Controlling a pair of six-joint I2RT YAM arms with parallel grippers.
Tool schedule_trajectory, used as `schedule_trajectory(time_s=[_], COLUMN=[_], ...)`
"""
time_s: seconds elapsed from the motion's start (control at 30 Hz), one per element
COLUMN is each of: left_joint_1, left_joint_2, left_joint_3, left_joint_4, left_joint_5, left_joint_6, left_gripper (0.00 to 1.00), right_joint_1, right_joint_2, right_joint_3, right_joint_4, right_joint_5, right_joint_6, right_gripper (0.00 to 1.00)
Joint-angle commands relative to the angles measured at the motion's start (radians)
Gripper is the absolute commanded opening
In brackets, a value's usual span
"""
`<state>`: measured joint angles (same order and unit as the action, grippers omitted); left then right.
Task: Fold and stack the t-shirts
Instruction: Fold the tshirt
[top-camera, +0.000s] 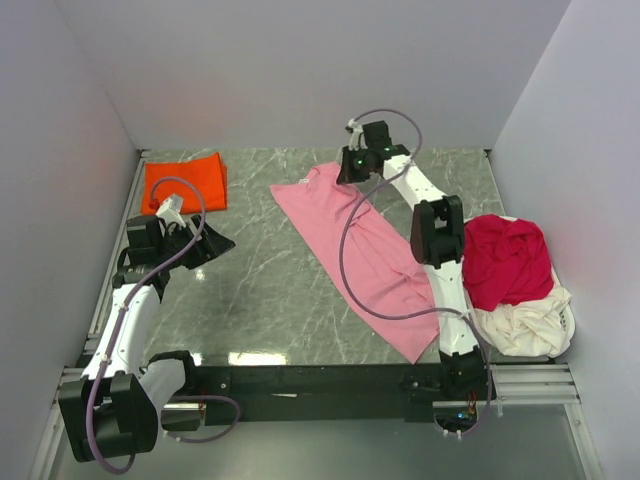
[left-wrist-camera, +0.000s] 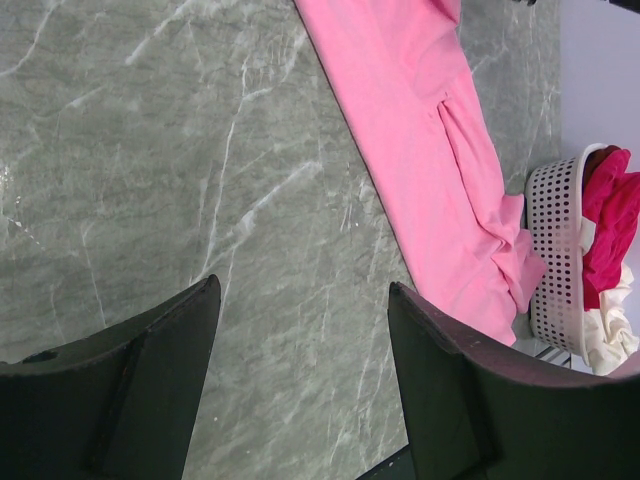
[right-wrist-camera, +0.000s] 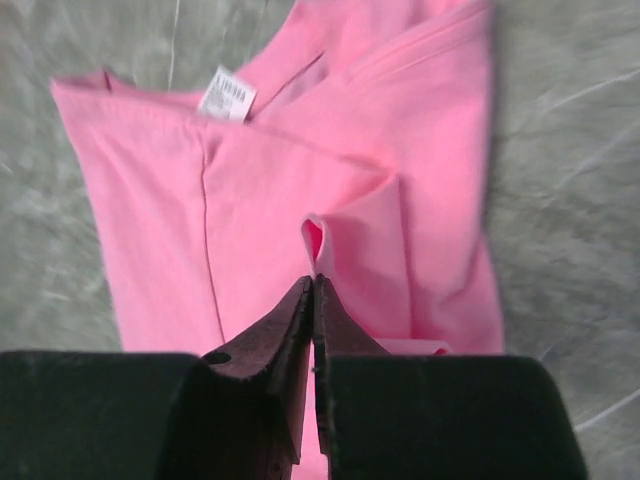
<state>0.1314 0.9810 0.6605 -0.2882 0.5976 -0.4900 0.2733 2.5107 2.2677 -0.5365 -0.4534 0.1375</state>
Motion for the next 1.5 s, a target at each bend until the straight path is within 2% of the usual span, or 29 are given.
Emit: schedule_trajectory(time_s=[0.0,0.17,0.23,0.3,0.43,0.53,0.6,0.63,0.67,0.7,0.8,0.97,1.03,1.1,1.13,1.17,1.23,1.27,1.47], left_joint_1=[0.004,0.004,0.004,0.004,0.002,0.004,0.002,0.004,0.004,0.002,0.002,0.002,-0.013,-0.084,-0.117,-0.191,-0.252,-0.301,-0.403], left_joint_2=[-0.013,-0.019,-0.021,-0.021,-0.022,-0.024,-0.027,-0.027,-0.027,-0.025,-0.015,0.028,0.083,0.181,0.221,0.313,0.421,0.538,0.956], left_joint_3=[0.002,0.001,0.002,0.002,0.002,0.004,0.002,0.004,0.002,0.002,-0.001,0.002,0.045,0.12,0.205,0.252,0.395,0.446,0.804], left_joint_4=[0.043,0.043,0.041,0.041,0.041,0.038,0.04,0.04,0.041,0.043,0.049,0.095,0.138,0.136,0.138,0.144,0.144,0.136,0.142], left_joint_5=[0.019,0.018,0.018,0.018,0.019,0.019,0.019,0.022,0.024,0.027,0.037,0.088,0.084,0.032,0.007,-0.049,-0.097,-0.129,-0.176], left_joint_6=[0.021,0.021,0.021,0.021,0.022,0.024,0.024,0.025,0.025,0.025,0.024,0.001,-0.054,-0.079,-0.111,-0.128,-0.185,-0.208,-0.367], left_gripper=[0.73,0.73,0.73,0.73,0.73,0.73,0.73,0.73,0.73,0.73,0.73,0.72,0.7,0.69,0.69,0.68,0.66,0.65,0.58], right_joint_1=[0.105,0.23,0.263,0.271,0.264,0.221,0.158,0.135,0.109,0.059,-0.031,-0.108,-0.114,-0.112,-0.112,-0.112,-0.112,-0.111,-0.112], right_joint_2=[-0.133,-0.245,-0.288,-0.308,-0.331,-0.339,-0.336,-0.332,-0.331,-0.329,-0.316,-0.225,-0.188,-0.155,-0.141,-0.13,-0.109,-0.108,-0.115], right_joint_3=[-0.066,-0.248,-0.311,-0.329,-0.307,-0.266,-0.232,-0.206,-0.198,-0.192,-0.177,-0.076,-0.053,-0.037,-0.011,0.001,0.01,0.003,-0.048], right_joint_4=[-0.022,0.022,0.044,0.055,0.032,-0.008,-0.08,-0.103,-0.146,-0.17,-0.256,-0.44,-0.447,-0.436,-0.439,-0.448,-0.438,-0.421,-0.388], right_joint_5=[0.174,0.347,0.392,0.403,0.409,0.346,0.215,0.153,0.098,-0.019,-0.181,-0.272,-0.251,-0.246,-0.258,-0.264,-0.274,-0.278,-0.292], right_joint_6=[-0.185,-0.364,-0.395,-0.398,-0.411,-0.415,-0.44,-0.488,-0.519,-0.598,-0.725,-0.955,-0.992,-0.986,-0.983,-0.978,-0.946,-0.937,-0.886], right_gripper=[0.1,0.17,0.24,0.32,0.36,0.39,0.45,0.46,0.51,0.52,0.57,0.58,0.58,0.58,0.58,0.58,0.57,0.57,0.56])
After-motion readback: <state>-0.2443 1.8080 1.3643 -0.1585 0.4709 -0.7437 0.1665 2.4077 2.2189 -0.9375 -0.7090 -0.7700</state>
